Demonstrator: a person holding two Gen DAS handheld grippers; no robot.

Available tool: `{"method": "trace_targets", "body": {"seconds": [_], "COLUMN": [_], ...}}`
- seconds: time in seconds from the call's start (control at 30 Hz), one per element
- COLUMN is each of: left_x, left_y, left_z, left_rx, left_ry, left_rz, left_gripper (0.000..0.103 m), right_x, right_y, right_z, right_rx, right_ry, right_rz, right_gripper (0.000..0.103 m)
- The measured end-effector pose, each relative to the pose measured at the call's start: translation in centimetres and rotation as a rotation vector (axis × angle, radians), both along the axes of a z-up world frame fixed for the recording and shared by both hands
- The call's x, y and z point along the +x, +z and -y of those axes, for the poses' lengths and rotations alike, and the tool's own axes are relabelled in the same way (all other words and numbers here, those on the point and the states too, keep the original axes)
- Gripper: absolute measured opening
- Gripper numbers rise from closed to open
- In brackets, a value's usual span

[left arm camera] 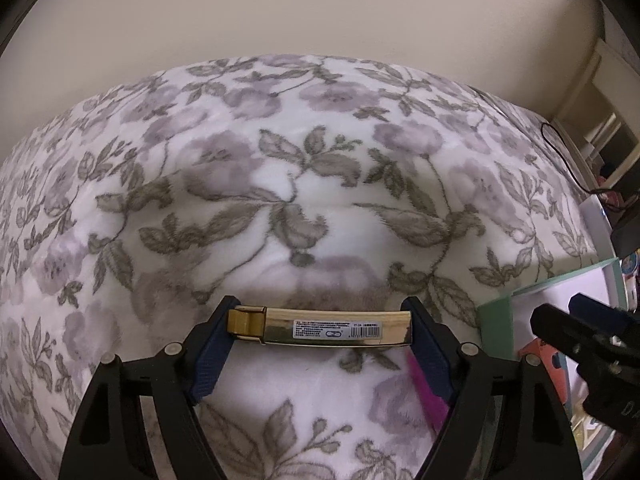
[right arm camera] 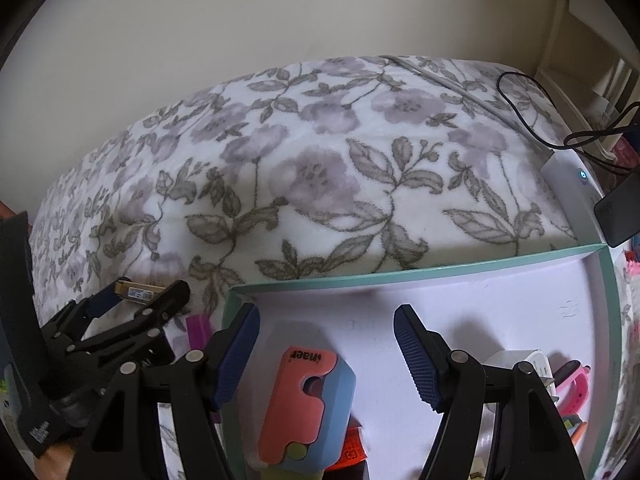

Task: Organize rigid objects
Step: 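Grasp the gold harmonica with the left tool while the right tool grasps the purple lighter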

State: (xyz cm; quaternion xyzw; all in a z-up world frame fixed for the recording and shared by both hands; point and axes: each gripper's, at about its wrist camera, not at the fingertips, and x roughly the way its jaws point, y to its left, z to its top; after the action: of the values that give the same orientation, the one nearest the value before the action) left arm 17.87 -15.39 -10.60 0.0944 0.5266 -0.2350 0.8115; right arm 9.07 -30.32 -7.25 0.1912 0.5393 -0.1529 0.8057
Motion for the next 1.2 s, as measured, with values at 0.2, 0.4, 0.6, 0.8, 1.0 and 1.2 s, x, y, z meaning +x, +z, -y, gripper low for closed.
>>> {"method": "trace_targets", "body": {"seconds": [0.2,0.4,0.6,0.8,1.0,1.2], "left_x": [0.4,0.2,-0.2,0.1,0.6,0.9], "left_y": [0.8,1.0,1.1,1.4,1.0,0.4], "left_z": [-2.3,-5.1,-8.7,-11.6,-13.1,-13.5], "left_rx": [-0.015,-0.057,-0.047,-0.033,-0.043,-0.042], "left_ry": [0.094,0.193,0.285,0.354,0.390,0.391], "left_rz": [-0.063,-0.142,-0.178,-0.178,-0.193,-0.206], "left_gripper": [0.082,0.082,0.082,0.082,0.082,0.082], "right_x": [0.1,-0.1,0.1,0.5,1.3,1.7], "right_y": [0.9,1.6,2.1,2.2,0.9,-0.4], "right_z": [-1.7,-4.0,-5.8,-7.9,-9.6,-10.4], "right_rx": [-0.018,-0.034,-0.032,-0.035,-0.012,-0.037], "right_ry": [0.045,0.104,0.156,0.214,0.269,0.294], "right_rz": [0.010,0.016,0.051,0.074,0.059,0.023], "right_gripper": [0.073,0.073,0.073,0.063,0.051,0.049]}}
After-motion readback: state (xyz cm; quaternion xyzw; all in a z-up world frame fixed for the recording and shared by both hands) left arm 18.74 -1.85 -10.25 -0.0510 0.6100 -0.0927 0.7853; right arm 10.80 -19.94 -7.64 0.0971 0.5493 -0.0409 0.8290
